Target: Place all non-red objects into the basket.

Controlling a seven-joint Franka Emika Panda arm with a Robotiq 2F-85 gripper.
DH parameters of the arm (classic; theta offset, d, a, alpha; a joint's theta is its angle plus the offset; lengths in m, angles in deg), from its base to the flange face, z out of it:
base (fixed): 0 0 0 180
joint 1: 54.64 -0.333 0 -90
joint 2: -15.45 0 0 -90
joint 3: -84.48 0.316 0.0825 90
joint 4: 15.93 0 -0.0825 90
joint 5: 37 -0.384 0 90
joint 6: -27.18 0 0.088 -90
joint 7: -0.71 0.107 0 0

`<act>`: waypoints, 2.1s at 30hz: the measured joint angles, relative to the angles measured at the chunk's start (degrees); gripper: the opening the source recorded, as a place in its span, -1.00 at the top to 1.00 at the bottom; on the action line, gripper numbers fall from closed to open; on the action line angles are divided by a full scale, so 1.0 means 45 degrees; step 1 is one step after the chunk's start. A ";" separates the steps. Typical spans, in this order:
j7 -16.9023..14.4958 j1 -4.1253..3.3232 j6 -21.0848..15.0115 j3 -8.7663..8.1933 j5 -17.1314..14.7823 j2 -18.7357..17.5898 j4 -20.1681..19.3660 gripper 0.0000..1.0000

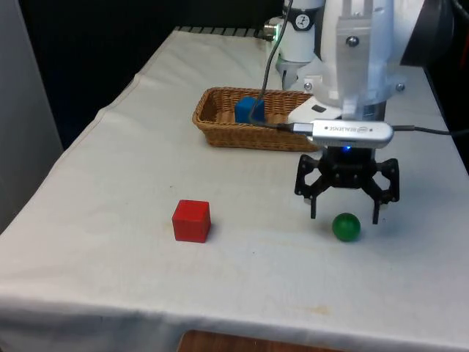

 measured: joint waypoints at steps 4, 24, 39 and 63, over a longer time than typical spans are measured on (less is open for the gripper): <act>-0.0115 0.0038 -0.0013 0.0000 -0.0013 -0.0204 0.0115 -1.00; -0.0153 0.0025 -0.0025 0.0025 -0.0013 -0.0458 0.0178 1.00; -0.0306 0.0000 0.0229 -0.0051 0.0013 -0.0127 0.0038 1.00; -0.0713 -0.0369 0.0331 -0.0140 0.1159 0.3336 -0.3476 1.00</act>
